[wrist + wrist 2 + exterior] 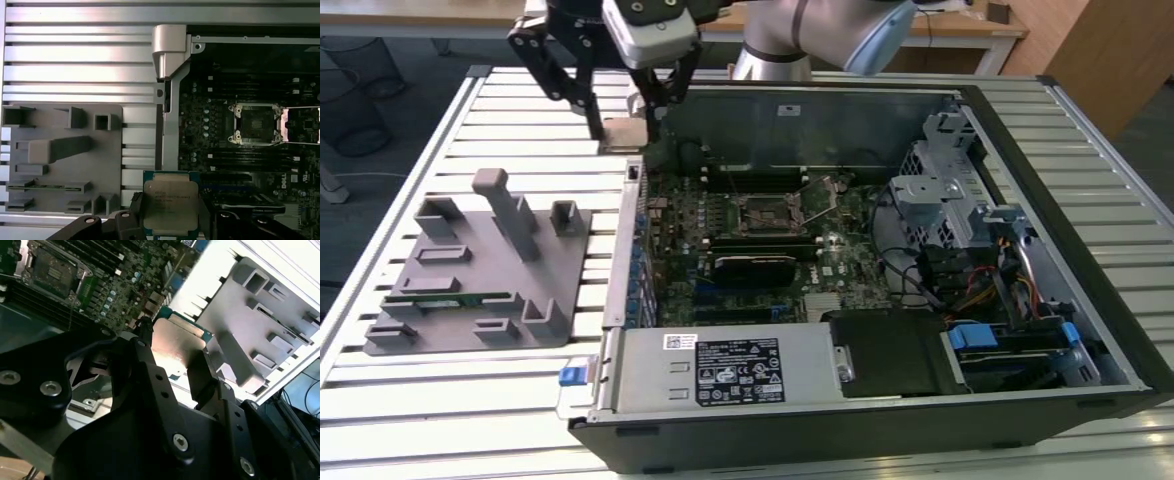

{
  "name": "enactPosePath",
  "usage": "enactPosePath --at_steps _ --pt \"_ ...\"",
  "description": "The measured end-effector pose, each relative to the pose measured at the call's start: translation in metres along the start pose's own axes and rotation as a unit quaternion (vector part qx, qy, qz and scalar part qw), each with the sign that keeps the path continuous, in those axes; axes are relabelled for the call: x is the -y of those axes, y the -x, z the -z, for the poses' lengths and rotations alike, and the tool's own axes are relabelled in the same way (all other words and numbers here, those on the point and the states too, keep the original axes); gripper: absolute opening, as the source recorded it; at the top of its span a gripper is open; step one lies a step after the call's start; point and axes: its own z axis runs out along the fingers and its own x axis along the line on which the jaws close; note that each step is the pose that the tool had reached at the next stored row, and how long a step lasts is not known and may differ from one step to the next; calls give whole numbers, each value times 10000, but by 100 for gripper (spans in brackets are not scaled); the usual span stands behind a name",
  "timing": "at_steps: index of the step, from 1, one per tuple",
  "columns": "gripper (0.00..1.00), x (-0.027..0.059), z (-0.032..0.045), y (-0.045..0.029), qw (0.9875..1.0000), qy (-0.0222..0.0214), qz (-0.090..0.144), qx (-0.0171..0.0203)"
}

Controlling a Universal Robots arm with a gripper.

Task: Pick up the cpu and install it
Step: 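Pick up the cpu and move it towards the insertion slot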

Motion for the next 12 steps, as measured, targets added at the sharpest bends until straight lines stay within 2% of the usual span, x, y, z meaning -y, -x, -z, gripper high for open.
enactPosePath --at_steps 6,12 --pt "53 -30 -10 273 10000 0 0 0" --pt "53 -130 -35 492 10000 0 0 0"
